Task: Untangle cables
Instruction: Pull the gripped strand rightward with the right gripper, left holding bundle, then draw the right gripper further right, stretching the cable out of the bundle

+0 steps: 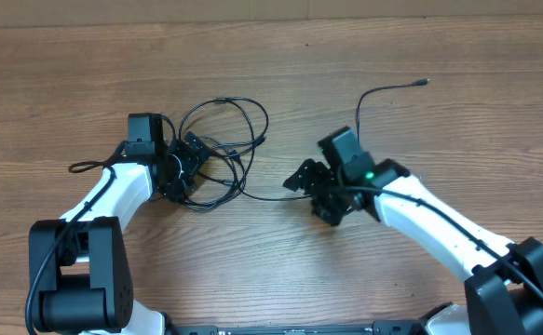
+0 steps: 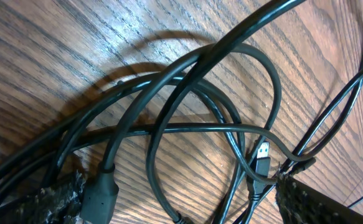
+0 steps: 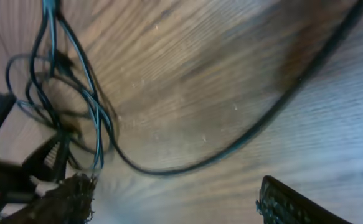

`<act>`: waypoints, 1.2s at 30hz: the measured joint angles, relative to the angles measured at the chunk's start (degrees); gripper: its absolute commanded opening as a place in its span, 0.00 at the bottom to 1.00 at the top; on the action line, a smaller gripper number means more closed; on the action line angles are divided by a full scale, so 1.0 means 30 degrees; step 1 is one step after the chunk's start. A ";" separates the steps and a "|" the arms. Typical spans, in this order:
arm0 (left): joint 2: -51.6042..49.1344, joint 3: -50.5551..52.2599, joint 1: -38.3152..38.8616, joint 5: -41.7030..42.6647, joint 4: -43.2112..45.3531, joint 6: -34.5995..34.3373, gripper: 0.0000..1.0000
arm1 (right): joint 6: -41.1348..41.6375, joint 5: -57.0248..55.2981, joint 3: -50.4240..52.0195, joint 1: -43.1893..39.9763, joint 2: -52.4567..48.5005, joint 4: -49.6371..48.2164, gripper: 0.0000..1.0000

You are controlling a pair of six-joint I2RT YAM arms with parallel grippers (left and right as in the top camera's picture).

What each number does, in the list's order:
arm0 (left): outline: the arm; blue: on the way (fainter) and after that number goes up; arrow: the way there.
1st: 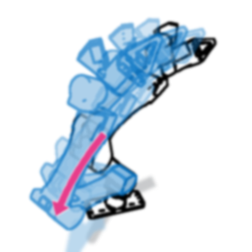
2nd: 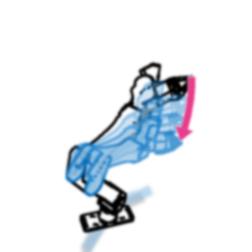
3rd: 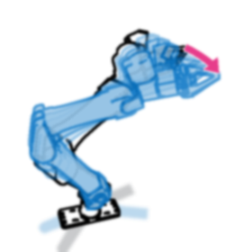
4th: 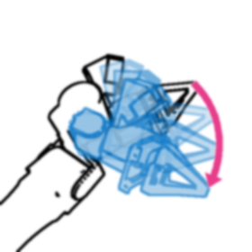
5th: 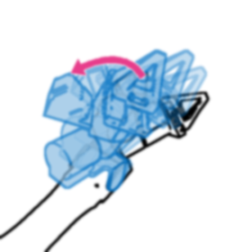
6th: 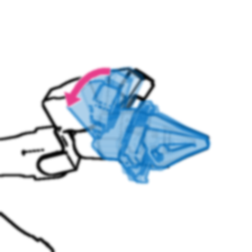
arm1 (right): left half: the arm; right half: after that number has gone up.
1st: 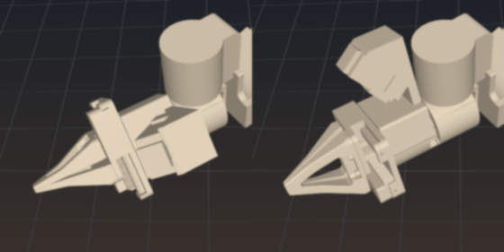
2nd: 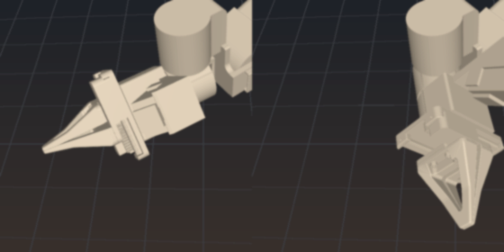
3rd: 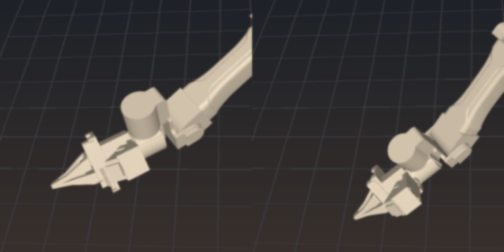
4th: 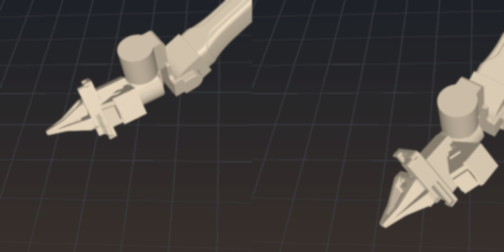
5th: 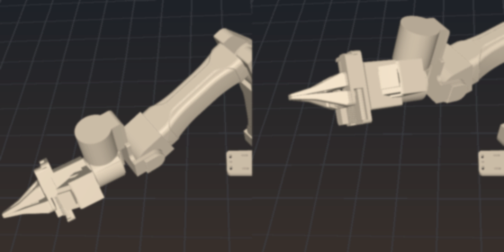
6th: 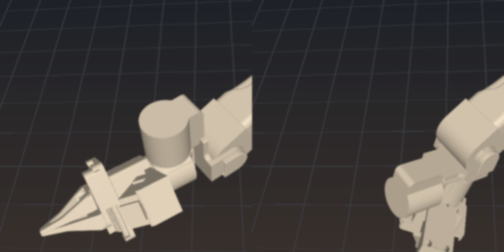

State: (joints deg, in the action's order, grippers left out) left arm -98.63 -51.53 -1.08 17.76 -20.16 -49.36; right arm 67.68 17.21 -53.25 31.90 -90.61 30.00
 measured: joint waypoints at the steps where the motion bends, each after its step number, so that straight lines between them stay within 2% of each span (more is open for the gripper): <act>1: 0.0000 -0.0007 0.0000 0.0000 0.0000 -0.0007 1.00 | 0.0561 -0.0452 0.0459 0.0299 0.0000 -0.1268 0.80; 4: 0.0000 0.0000 0.0000 -0.0007 0.0007 0.0000 1.00 | 0.1770 -0.1683 0.1326 0.1253 -0.0022 -0.3643 0.77; 7: 0.0000 0.0000 0.0000 -0.0007 0.0007 0.0000 1.00 | 0.2805 -0.2193 0.1530 0.1800 -0.0029 -0.4277 0.70; 9: 0.0000 0.0000 0.0000 0.0000 0.0007 0.0000 1.00 | 0.3184 -0.2390 0.1566 0.2025 -0.0109 -0.4306 0.59; 11: 0.0000 0.0000 0.0000 0.0000 0.0007 0.0000 1.00 | 0.3643 -0.2441 0.1566 0.2127 -0.0408 -0.4488 0.53; 14: 0.0000 0.0000 0.0000 -0.0007 0.0000 0.0000 0.99 | 0.4065 -0.2455 0.1581 0.2135 -0.1749 -0.5122 0.04; 16: 0.0000 0.0000 0.0000 0.0000 0.0007 0.0000 1.00 | 0.3949 -0.2514 0.1603 0.2135 -0.2579 -0.5319 0.04; 21: 0.0000 0.0015 -0.0007 0.0066 0.0189 0.0000 1.00 | 0.1421 -0.2594 0.1683 0.2127 -0.2841 -0.5406 0.04; 24: -0.0087 0.0000 -0.0430 0.1202 0.0539 0.0852 1.00 | -0.0240 -0.2601 0.1683 0.2127 -0.2259 -0.5377 0.04; 27: -0.0801 -0.0801 -0.2033 0.5442 -0.0663 0.3774 1.00 | -0.1588 -0.2667 0.1690 0.2127 -0.1290 -0.5355 0.04; 29: -0.1173 -0.2055 -0.3220 0.8058 -0.3177 0.5923 1.00 | -0.2528 -0.2863 0.1690 0.2127 -0.0415 -0.5348 0.04; 31: -0.1158 -0.3220 -0.3672 0.9078 -0.5697 0.7752 1.00 | -0.3424 -0.3024 0.1683 0.2127 0.0423 -0.5362 0.04; 36: 0.0903 -0.3963 -0.2892 0.9194 -0.9959 1.1387 1.00 | -0.5333 -0.3738 0.1683 0.2127 0.2630 -0.5362 0.04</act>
State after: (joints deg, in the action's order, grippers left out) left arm -95.92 -63.42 -9.76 45.34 -50.04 -15.20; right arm 51.68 6.00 -48.21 38.28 -82.72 13.91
